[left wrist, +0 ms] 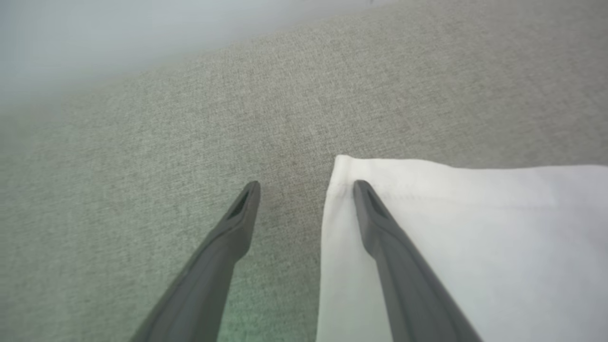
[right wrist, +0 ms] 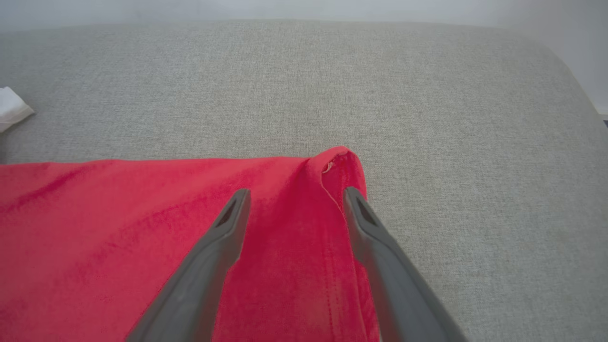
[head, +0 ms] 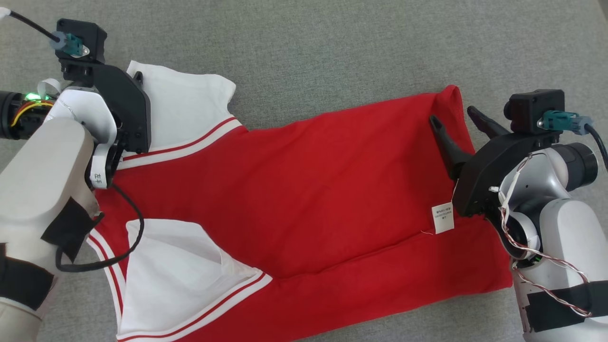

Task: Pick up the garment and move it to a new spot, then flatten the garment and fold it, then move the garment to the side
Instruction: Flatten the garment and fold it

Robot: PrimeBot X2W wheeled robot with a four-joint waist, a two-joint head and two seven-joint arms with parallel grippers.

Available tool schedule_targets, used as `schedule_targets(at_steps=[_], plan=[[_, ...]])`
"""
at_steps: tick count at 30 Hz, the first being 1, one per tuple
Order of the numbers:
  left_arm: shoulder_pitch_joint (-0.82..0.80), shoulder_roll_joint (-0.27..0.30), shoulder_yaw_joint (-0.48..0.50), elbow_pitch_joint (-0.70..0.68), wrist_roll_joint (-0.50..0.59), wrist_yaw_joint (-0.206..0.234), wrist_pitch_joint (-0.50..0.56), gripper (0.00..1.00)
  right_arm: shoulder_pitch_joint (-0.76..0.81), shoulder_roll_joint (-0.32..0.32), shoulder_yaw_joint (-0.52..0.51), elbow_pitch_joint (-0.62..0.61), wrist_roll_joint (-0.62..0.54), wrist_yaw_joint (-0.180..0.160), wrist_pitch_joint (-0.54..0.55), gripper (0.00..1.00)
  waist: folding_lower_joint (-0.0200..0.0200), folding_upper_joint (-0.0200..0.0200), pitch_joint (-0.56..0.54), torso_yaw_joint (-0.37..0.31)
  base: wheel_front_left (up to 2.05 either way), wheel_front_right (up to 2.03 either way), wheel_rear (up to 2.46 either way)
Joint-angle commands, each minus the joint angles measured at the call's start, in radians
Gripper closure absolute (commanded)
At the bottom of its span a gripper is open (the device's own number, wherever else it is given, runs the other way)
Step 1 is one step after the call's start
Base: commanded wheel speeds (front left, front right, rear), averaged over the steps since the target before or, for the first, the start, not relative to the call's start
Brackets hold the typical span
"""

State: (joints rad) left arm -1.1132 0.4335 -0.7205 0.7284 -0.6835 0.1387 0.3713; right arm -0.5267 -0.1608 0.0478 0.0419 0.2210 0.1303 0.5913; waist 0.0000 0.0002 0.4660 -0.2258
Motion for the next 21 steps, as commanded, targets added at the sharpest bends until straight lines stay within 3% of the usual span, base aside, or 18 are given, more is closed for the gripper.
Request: schedule_targets(at_steps=[1,2,3,4,5,6,7,9,15,21], plan=[[-0.013,-0.002,-0.01,0.012,0.007,-0.007,0.007,0.13,0.012,0.003,0.003,0.0,-0.001,0.001,-0.008,0.0,0.0,-0.0002,-0.001,-0.006,0.0,0.0,0.0],[-0.017,0.0,-0.014,0.019,0.009,-0.013,0.01,0.26,0.012,0.006,0.007,0.001,0.001,0.001,-0.01,0.0,0.0,-0.0002,0.0,-0.01,0.0,0.0,0.0],[-0.017,0.001,-0.02,0.026,0.012,-0.018,0.016,0.32,0.012,0.008,0.009,0.002,0.003,0.001,-0.011,0.0,0.0,-0.0002,0.001,-0.013,0.0,0.0,0.0],[-0.016,0.0,-0.025,0.032,0.014,-0.025,0.02,0.51,0.013,0.009,0.012,0.002,0.004,0.001,-0.011,0.0,0.0,-0.0002,0.004,-0.015,0.0,0.0,0.0],[-0.02,-0.001,-0.03,0.036,0.014,-0.029,0.028,0.59,0.013,0.01,0.012,0.0,0.006,0.001,-0.011,0.0,0.0,-0.0002,0.008,-0.017,0.0,0.0,0.0],[-0.027,-0.002,-0.033,0.04,0.014,-0.035,0.03,0.78,0.013,0.009,0.012,-0.002,0.007,0.001,-0.011,0.0,0.0,-0.0002,0.012,-0.018,0.0,0.0,0.0],[-0.027,-0.002,-0.033,0.04,0.014,-0.035,0.03,0.78,0.013,0.009,0.012,-0.002,0.007,0.001,-0.011,0.0,0.0,-0.0002,0.012,-0.018,0.0,0.0,0.0],[-0.026,-0.006,-0.038,0.048,0.006,-0.05,0.039,1.0,0.013,0.007,0.008,-0.003,0.008,0.001,-0.012,0.0,0.0,-0.0002,0.017,-0.018,0.0,0.0,0.0],[-0.044,0.0,-0.023,0.053,-0.024,-0.072,0.043,1.0,-0.013,-0.006,-0.01,-0.007,-0.032,0.001,0.01,0.0,0.0,-0.0002,0.023,-0.008,0.0,0.0,0.0],[-0.046,0.008,0.015,0.016,-0.073,-0.092,0.045,1.0,-0.053,0.015,-0.027,-0.017,-0.154,0.001,0.069,0.0,0.0,-0.0002,0.033,0.008,0.0,0.0,0.0]])
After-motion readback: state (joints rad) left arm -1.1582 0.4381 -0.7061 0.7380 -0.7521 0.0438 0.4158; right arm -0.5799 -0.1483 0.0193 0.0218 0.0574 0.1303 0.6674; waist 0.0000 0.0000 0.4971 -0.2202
